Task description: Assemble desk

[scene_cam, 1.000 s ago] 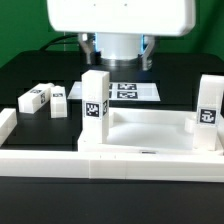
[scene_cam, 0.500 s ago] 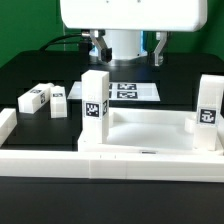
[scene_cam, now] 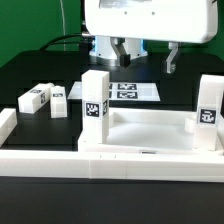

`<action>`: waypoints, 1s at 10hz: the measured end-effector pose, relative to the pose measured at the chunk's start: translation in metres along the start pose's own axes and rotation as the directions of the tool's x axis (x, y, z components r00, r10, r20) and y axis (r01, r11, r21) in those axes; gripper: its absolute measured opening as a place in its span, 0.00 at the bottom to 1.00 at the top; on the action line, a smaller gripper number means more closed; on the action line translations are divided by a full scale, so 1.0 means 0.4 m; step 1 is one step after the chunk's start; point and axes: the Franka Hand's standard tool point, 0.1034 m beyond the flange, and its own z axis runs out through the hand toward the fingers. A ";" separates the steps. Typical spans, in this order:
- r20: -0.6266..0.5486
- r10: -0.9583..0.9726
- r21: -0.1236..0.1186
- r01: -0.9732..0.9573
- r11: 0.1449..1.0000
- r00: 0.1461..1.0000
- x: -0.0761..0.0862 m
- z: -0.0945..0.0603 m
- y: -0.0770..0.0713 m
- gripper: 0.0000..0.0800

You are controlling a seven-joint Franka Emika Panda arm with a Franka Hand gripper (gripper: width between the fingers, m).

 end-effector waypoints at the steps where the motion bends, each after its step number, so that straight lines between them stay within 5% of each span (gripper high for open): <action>1: -0.001 -0.002 0.000 0.002 1.000 1.000 0.001 0.000 0.000 0.81; 4: 0.015 0.193 0.015 -0.193 0.981 0.981 -0.007 0.003 -0.007 0.81; 10: 0.047 0.586 0.036 -0.588 0.808 0.809 -0.027 0.031 -0.003 0.81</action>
Offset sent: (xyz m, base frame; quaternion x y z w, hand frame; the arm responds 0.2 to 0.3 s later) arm 0.0000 0.0000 0.0000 0.0000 0.0000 0.1938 0.9810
